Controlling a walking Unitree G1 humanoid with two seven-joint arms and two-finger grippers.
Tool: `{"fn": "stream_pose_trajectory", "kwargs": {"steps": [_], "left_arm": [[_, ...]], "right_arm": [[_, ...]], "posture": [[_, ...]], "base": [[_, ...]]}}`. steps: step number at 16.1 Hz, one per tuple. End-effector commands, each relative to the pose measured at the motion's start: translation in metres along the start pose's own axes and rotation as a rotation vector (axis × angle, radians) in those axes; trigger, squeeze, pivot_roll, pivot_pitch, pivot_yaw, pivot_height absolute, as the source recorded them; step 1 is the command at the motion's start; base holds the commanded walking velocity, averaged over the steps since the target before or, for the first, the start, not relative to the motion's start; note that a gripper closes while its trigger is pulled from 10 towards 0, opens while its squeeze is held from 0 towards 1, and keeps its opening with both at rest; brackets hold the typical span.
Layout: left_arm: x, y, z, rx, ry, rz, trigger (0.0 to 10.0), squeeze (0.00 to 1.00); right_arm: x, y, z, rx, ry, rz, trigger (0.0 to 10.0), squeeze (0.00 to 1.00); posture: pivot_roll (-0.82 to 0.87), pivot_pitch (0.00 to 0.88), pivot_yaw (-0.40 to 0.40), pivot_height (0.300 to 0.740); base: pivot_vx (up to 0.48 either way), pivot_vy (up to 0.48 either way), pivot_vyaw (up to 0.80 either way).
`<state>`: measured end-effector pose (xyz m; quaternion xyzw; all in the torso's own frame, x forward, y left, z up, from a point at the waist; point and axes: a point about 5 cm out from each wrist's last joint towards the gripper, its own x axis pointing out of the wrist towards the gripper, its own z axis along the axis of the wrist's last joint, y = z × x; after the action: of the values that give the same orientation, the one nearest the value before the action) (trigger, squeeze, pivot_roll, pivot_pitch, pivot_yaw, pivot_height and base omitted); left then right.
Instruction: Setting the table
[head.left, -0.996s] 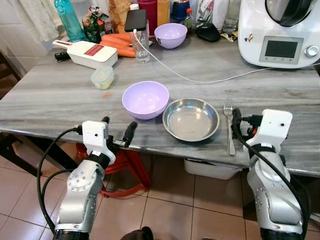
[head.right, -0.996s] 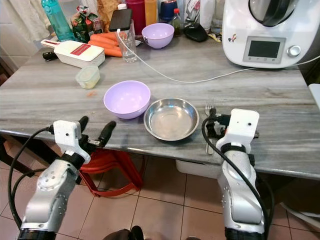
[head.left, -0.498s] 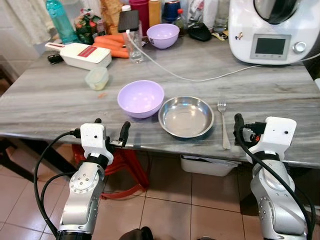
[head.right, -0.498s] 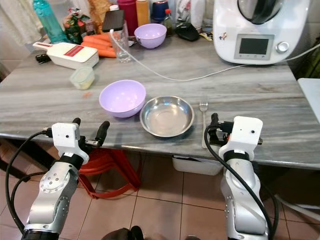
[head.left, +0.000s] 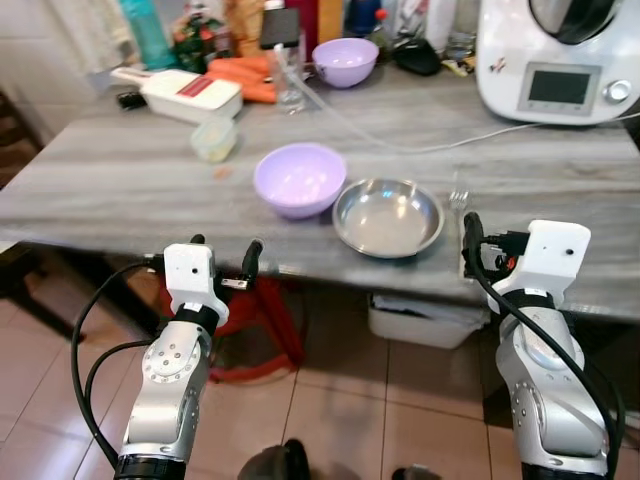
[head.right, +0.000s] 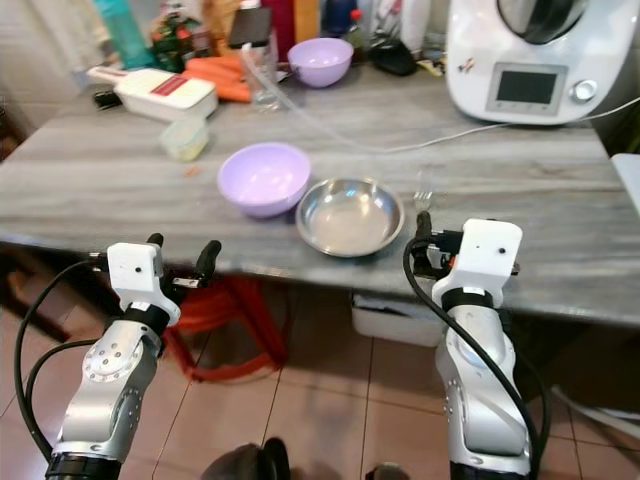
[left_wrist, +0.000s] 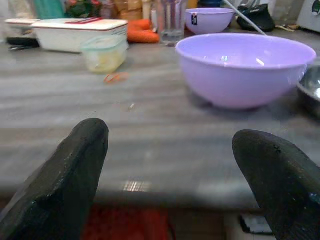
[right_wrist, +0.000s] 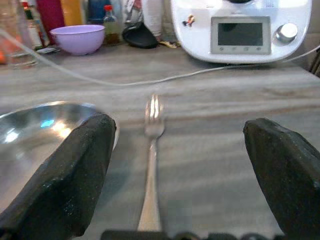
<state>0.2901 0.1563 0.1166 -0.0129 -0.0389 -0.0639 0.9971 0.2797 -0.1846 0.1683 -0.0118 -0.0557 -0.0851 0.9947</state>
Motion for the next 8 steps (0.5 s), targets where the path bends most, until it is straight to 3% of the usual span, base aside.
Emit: {"fn": "stream_pose_trajectory", "kwargs": {"steps": [1, 8], "left_arm": [[-0.0017, 0.0029, -0.0032, 0.003, 0.012, 0.012, 10.0, 0.00], [0.0009, 0.0034, -0.0028, 0.010, 0.008, 0.005, 10.0, 0.00]], "right_arm": [[0.0001, 0.0025, 0.0008, 0.011, -0.009, 0.012, 10.0, 0.00], [0.0025, 0.0049, 0.0005, 0.019, -0.012, 0.014, 10.0, 0.00]], "posture": [[-0.10, 0.107, 0.098, 0.740], [-0.10, 0.107, 0.098, 0.740]], "base": [[-0.319, 0.000, 0.00], [-0.323, 0.000, 0.00]]}}
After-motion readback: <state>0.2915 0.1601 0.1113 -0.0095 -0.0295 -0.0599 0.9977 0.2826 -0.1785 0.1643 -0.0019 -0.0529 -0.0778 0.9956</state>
